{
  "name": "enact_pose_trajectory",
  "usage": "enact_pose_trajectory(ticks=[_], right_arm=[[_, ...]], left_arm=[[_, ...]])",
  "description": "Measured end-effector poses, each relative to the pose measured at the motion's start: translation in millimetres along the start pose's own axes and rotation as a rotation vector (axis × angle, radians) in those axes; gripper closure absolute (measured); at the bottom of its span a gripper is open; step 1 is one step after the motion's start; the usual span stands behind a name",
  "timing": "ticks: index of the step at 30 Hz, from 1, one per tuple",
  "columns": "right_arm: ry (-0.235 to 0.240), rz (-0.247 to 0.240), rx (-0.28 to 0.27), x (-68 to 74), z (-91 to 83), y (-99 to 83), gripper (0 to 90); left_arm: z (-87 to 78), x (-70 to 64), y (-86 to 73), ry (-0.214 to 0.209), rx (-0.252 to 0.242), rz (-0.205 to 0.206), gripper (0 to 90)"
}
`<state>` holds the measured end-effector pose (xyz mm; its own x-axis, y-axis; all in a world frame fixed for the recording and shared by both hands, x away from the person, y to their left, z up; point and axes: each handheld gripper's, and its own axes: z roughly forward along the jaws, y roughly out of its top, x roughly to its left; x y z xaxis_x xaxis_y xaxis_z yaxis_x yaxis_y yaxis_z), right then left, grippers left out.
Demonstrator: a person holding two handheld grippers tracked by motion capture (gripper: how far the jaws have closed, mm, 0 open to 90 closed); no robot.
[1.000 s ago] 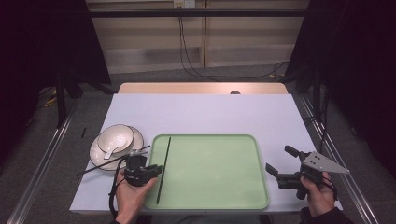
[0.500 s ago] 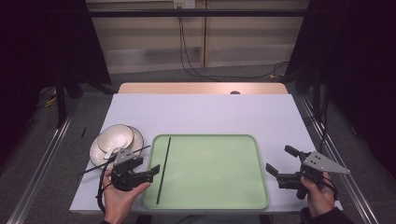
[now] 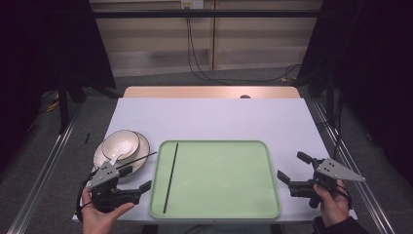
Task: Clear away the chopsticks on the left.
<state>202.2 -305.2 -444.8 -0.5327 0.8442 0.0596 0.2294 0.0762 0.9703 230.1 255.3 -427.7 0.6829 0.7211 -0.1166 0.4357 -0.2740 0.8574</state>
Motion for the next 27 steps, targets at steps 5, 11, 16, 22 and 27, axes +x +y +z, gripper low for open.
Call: enact_pose_trajectory(ticks=[5, 11, 16, 22, 27], right_arm=[[0.002, -0.003, 0.002, -0.2, -0.1, -0.1, 0.7], [-0.002, 0.0, -0.001, -0.2, -0.2, 0.0, 0.8], [-0.003, -0.002, -0.001, -0.2, 0.1, 0.0, 0.7], [-0.007, 0.004, 0.0, -0.2, -0.2, 0.1, 0.7], [-0.009, -0.003, 0.002, -1.2, -0.7, 0.1, 0.6]], left_arm=[[-13.4, 7.4, -2.4, -0.006, -0.01, 0.049, 11.2], [-33.4, 27.1, -5.3, -0.036, -0.077, 0.032, 8.1], [-42.5, 44.9, -8.4, -0.025, -0.064, 0.051, 11.8], [-46.3, 70.1, -7.4, 0.045, -0.058, 0.103, 15.5], [-46.2, 87.5, -7.9, 0.025, 0.008, 0.116, 25.8]])
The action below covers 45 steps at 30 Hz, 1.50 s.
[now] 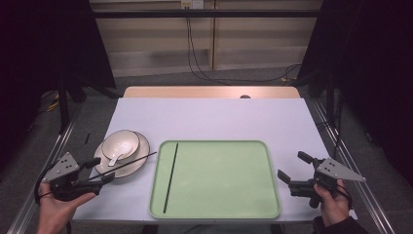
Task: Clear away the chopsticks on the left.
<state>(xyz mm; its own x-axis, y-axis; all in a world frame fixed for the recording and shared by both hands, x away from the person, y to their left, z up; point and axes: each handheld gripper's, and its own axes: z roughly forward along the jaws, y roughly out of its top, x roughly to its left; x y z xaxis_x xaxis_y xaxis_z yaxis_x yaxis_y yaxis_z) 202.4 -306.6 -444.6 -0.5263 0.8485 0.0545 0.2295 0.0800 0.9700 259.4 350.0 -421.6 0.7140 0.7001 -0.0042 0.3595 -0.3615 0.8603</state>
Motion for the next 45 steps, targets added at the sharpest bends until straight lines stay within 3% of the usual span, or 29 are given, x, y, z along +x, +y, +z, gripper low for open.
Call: enact_pose_trajectory(ticks=[4, 5, 10, 12, 19, 26, 29, 37, 41, 45], right_arm=[[0.004, 0.0, 0.001, 0.2, 0.0, 0.0, 0.6], [0.003, 0.0, -0.001, 0.3, 0.1, -0.1, 0.7], [0.003, 0.003, -0.002, 0.8, 0.5, 0.0, 0.7], [0.004, 0.0, -0.004, 0.7, 0.6, 0.1, 0.7], [0.005, -0.001, -0.001, 0.5, 0.8, 0.0, 0.6], [0.006, -0.002, -0.001, 0.5, 0.8, 0.0, 0.6], [0.009, -0.006, 0.002, 0.5, 1.1, -0.1, 0.6], [0.01, -0.005, 0.004, 0.9, 1.4, -0.1, 0.6], [0.014, -0.003, 0.009, 0.8, 1.3, -0.2, 0.6], [0.013, -0.005, 0.005, 0.8, 1.2, -0.2, 0.6]], left_arm=[[-1.4, 12.0, -4.7, 0.002, 0.025, -0.029, 27.0], [-1.6, 14.0, -5.2, 0.015, 0.053, -0.015, 29.1], [4.0, 21.7, -8.7, 0.006, 0.093, 0.023, 39.9], [8.4, 23.7, -9.7, -0.003, 0.111, 0.048, 48.9], [20.8, 28.6, -9.3, -0.036, 0.159, 0.084, 63.6], [29.5, 29.4, -7.5, -0.049, 0.203, 0.102, 65.9], [35.7, 28.9, -7.8, -0.079, 0.233, 0.107, 66.5], [42.2, 28.2, -6.2, -0.093, 0.272, 0.121, 77.4], [41.2, 30.1, -6.9, -0.11, 0.275, 0.121, 80.9], [41.6, 32.2, -10.2, -0.128, 0.245, 0.092, 81.7]])
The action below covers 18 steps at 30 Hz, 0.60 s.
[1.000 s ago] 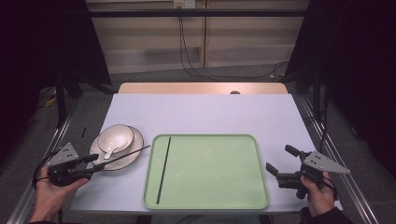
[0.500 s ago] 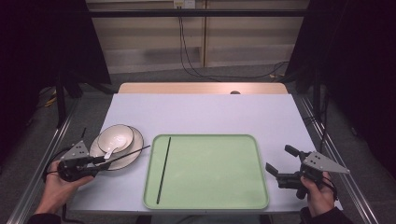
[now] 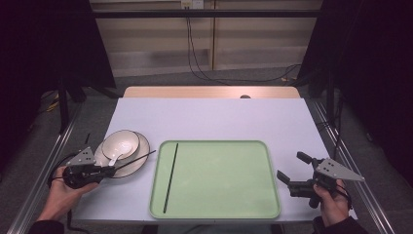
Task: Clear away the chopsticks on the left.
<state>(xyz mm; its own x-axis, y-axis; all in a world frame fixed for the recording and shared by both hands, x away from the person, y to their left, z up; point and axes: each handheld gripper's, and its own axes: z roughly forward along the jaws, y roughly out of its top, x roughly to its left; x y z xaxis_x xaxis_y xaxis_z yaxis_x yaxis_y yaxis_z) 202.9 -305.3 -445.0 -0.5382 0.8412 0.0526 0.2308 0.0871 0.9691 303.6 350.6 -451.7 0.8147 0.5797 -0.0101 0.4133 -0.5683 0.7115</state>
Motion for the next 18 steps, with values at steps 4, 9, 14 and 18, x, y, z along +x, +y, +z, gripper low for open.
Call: enact_pose_trajectory(ticks=[4, 9, 14, 18], right_arm=[[-0.001, 0.006, 0.002, -0.3, 0.0, 0.0, 0.6], [0.0, 0.005, 0.0, -0.5, 0.1, 0.1, 0.6], [-0.002, -0.001, 0.003, -1.2, 0.1, -0.3, 0.6], [-0.005, -0.002, 0.003, -1.5, 0.2, -0.3, 0.6]], left_arm=[[0.2, -0.5, 2.0, -0.022, 0.005, 0.008, 84.8], [0.2, 0.8, 3.5, -0.024, 0.019, -0.009, 85.7], [-1.5, -0.6, 4.6, -0.035, 0.021, -0.031, 85.9], [-5.0, -1.4, 5.9, -0.035, 0.026, -0.035, 86.0]])
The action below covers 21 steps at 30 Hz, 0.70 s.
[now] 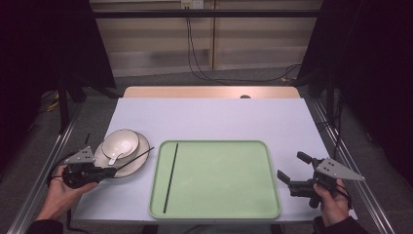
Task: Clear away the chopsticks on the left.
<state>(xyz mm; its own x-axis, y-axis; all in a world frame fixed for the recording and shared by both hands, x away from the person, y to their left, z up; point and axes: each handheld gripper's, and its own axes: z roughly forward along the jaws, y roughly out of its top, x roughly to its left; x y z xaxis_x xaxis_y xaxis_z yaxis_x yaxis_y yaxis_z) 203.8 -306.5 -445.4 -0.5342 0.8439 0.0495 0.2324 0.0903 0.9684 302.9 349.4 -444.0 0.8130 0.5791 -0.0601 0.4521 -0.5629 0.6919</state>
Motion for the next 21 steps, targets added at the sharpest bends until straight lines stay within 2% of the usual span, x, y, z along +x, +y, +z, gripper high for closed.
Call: enact_pose_trajectory(ticks=[3, 7, 12, 14, 21], right_arm=[[0.0, 0.0, 0.0, -0.1, 0.0, 0.0, 0.6], [0.001, 0.0, 0.0, -0.1, 0.1, 0.0, 0.7], [0.002, 0.009, -0.005, 0.6, 0.1, 0.3, 0.6], [0.001, 0.002, -0.004, 0.0, 0.0, 0.2, 0.7], [0.007, 0.005, -0.004, 0.1, -0.6, 0.4, 0.6]], left_arm=[[-2.7, -1.9, 0.5, -0.014, -0.011, -0.026, 86.1], [-4.4, -5.4, 1.8, -0.013, -0.012, -0.038, 86.1], [-7.5, -11.6, 3.0, -0.009, -0.059, -0.075, 86.1], [-8.2, -13.8, 2.9, -0.008, -0.055, -0.071, 86.1], [-11.0, -28.0, 1.4, -0.014, -0.077, -0.102, 86.1]])
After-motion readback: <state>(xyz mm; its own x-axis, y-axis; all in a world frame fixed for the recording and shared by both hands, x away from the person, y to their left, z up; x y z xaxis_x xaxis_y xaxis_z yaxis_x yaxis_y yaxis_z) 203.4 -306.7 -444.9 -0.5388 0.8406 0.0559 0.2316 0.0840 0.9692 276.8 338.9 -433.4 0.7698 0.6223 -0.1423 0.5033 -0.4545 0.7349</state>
